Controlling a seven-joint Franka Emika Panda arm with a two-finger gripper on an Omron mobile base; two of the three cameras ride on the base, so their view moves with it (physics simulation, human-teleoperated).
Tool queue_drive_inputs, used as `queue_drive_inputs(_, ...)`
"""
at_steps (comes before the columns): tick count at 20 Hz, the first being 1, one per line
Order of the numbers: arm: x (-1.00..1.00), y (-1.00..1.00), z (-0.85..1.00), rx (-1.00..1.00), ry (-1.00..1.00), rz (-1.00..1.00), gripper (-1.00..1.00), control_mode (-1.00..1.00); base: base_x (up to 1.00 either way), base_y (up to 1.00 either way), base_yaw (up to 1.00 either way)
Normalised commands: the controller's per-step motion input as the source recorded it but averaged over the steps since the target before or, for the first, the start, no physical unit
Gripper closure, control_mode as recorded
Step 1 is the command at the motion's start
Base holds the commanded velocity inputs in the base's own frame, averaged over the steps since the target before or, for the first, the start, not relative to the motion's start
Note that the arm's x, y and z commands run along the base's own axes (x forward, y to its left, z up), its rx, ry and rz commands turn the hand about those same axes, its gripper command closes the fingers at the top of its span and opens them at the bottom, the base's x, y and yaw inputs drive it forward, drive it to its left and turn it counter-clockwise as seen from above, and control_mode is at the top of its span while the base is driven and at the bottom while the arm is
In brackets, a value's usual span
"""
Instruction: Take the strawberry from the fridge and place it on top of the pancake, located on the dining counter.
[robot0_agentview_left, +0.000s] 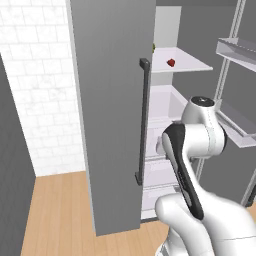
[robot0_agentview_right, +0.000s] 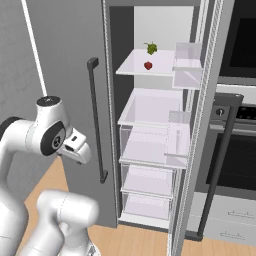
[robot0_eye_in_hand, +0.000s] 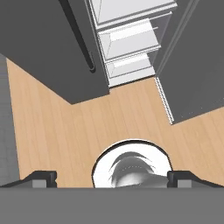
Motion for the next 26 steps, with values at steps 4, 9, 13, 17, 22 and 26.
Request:
queue_drive_inputs(4,0.00,0.00,-0.05,0.00,0.00,0.00,-1.00,-1.00,0.00,0.00,0.00)
queue_drive_inputs(9,0.00,0.00,0.00,0.00,0.00,0.00,-1.00,-1.00,0.00,0.00,0.00)
queue_drive_inputs(13,0.00,0.00,0.00,0.00,0.00,0.00,-1.00,-1.00,0.00,0.00,0.00)
queue_drive_inputs(17,0.05,0.00,0.00,0.00,0.00,0.00,-1.00,1.00,0.44,-0.01,0.09)
queue_drive_inputs(22,0.00,0.00,0.00,0.00,0.00,0.00,-1.00,1.00,0.58,0.00,0.11)
queue_drive_inputs(26,0.00,0.00,0.00,0.00,0.00,0.00,-1.00,1.00,0.44,-0.10,0.09)
